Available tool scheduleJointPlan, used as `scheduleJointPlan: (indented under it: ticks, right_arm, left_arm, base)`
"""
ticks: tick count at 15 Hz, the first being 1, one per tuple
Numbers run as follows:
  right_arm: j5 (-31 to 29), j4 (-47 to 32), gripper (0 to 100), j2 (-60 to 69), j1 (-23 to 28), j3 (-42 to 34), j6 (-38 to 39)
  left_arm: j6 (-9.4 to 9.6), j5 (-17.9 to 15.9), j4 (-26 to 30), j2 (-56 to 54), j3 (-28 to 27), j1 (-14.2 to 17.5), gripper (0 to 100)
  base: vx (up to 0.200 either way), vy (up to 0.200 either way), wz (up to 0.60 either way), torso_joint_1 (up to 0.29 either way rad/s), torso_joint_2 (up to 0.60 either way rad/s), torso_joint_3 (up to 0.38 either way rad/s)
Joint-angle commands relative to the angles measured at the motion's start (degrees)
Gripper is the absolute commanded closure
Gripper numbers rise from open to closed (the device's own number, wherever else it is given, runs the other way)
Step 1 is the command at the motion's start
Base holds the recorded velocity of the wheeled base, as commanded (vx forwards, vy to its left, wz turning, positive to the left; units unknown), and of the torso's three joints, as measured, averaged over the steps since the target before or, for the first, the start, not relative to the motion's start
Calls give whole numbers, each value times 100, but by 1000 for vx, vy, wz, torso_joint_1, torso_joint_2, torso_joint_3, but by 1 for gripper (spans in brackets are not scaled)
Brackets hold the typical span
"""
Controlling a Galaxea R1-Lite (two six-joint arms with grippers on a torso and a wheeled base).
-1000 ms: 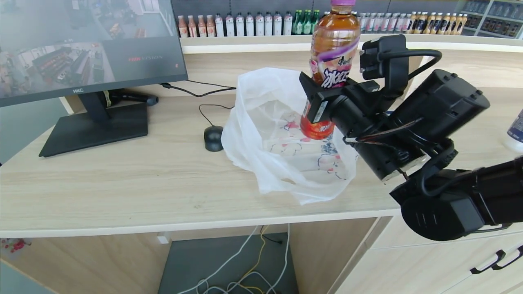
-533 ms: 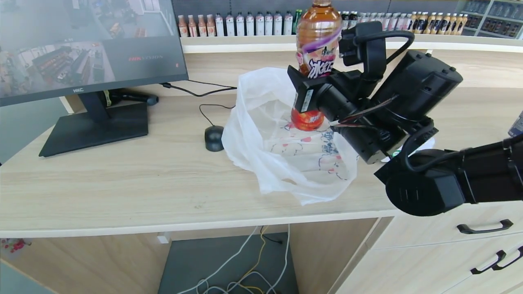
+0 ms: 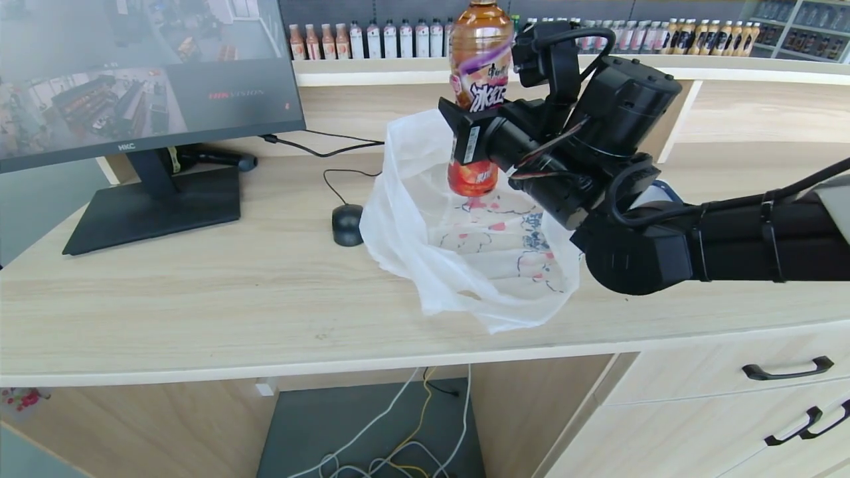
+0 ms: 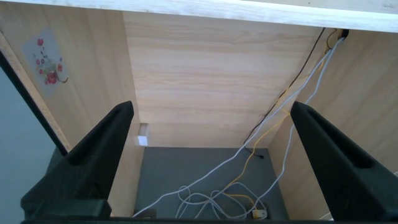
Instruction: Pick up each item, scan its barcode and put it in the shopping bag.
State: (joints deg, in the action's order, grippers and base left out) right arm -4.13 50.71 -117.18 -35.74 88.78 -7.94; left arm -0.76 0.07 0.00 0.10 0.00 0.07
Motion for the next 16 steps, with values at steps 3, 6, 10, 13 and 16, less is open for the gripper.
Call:
scheduleJointPlan:
  ticks: [3,6,10,13,16]
  right_arm:
    - [123,-123,100,-253,41,245,161]
    - [176,-114,100,-482,50,464,231]
    - [176,-114,100,-860,94,860,249]
    - [176,-105,100,-974,129,860,354]
    - [176,-97,100,-1106,199,860,372]
  left_arm:
    - [-4,1,0,-1,0,1,0]
    - [-4,1,0,-1,0,1,0]
    - [-4,1,0,-1,0,1,0]
    - [-4,1,0,-1,0,1,0]
    - [-4,1,0,-1,0,1,0]
  base:
    - [0,0,0,0,0,0]
    - [0,0,0,0,0,0]
    - [0,0,0,0,0,0]
    - [0,0,0,0,0,0]
    - [0,0,0,0,0,0]
